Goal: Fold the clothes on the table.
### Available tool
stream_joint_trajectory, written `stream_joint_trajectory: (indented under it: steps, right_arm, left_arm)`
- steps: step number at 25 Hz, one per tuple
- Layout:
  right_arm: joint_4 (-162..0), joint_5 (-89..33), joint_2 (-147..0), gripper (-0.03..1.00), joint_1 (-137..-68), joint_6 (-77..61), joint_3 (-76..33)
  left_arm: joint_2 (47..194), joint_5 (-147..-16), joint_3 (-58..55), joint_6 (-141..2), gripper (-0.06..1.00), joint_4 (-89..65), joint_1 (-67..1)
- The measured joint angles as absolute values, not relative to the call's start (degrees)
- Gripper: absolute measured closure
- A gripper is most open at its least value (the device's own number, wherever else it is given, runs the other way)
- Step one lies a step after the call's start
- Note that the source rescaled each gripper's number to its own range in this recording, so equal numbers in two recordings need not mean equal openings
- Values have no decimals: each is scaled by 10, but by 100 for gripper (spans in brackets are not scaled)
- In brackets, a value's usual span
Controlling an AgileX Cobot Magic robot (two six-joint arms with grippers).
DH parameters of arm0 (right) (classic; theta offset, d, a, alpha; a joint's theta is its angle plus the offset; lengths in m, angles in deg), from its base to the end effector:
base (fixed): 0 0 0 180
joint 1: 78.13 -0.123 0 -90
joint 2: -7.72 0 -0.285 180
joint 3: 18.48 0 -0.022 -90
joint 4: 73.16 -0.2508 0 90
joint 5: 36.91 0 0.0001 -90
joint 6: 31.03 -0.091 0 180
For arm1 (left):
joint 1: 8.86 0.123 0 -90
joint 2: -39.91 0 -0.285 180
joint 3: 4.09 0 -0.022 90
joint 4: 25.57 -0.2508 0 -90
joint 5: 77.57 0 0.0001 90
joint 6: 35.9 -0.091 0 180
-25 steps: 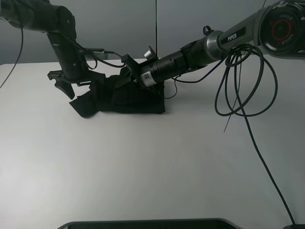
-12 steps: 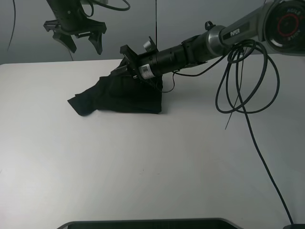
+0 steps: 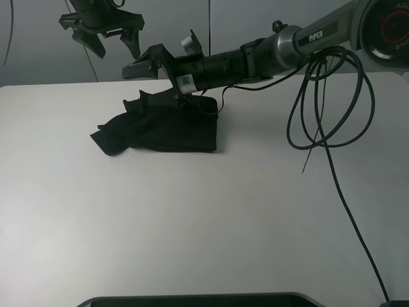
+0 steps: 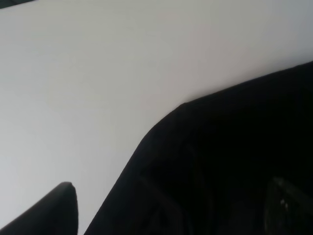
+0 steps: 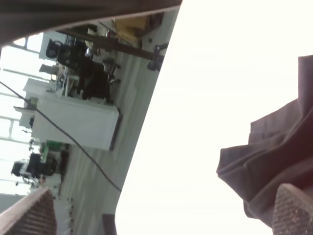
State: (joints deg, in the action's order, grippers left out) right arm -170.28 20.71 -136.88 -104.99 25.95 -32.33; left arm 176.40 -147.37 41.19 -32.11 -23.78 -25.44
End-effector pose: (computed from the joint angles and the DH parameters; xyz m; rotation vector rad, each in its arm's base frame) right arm 0.3935 0.2848 0.1165 -0.3195 2.3206 1.7459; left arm 0.4664 -0.1416 0.2499 0.3056 2.8015 -0.1265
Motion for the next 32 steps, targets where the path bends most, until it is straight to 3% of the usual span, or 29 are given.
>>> stream_joint_trajectory:
  steps: [4, 10, 18, 25, 32]
  right_arm:
    - [-1611, 181, -1357, 2, -1036, 265, -323]
    - [-1328, 74, -1285, -2, -1003, 183, -323]
    - [-861, 54, -1157, -3, -947, -82, -323]
    - [-784, 61, -1016, -3, -915, -142, -247]
    - [-724, 101, -821, -3, -913, -204, -87]
  left_arm:
    - [1764, -1474, 412, -330, -4, -238, -254]
    - [1764, -1474, 412, -333, -4, -231, -238]
    - [1745, -1474, 412, -384, -4, -209, -229]
    - [1688, -1474, 376, -394, -4, -218, -226]
    - [1486, -1411, 127, -392, -4, -243, -226]
